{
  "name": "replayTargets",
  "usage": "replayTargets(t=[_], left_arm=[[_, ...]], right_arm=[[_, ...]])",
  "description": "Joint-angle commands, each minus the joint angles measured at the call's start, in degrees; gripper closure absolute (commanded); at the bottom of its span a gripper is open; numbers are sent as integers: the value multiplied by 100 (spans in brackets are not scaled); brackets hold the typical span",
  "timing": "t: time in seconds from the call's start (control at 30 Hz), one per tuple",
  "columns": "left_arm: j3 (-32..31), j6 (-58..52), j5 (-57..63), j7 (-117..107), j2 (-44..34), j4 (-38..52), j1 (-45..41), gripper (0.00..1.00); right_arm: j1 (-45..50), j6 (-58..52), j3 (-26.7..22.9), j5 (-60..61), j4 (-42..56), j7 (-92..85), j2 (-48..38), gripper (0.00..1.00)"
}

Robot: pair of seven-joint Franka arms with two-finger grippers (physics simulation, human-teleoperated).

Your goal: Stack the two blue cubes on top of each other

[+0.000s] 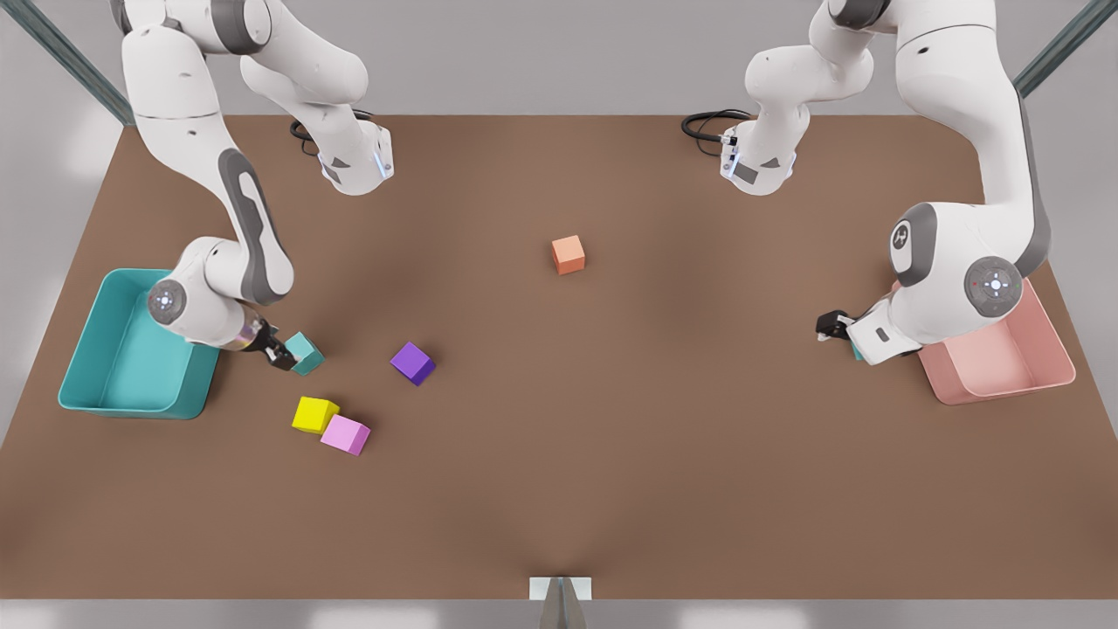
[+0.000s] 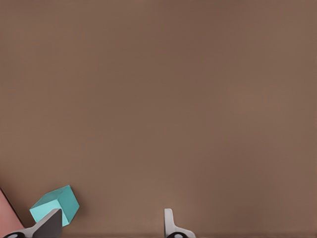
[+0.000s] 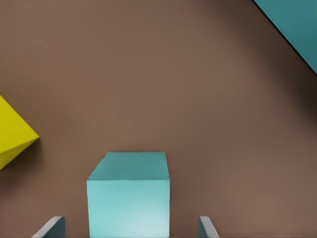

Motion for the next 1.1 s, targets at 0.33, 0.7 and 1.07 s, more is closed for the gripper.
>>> replayTargets(t=[0.33, 0.7, 1.07], left_arm=[[-107, -146, 1, -444, 209, 5, 4, 0], [-55, -137, -202, -2948, 404, 23, -22, 0], [1800, 2051, -588, -9101, -160, -2077, -515, 0]], right_arm=[[14, 150, 9, 64, 64, 1588, 326, 0], [14, 150, 44, 64, 354, 1571, 819, 0], [-4, 132, 44, 64, 521, 1456, 994, 25]])
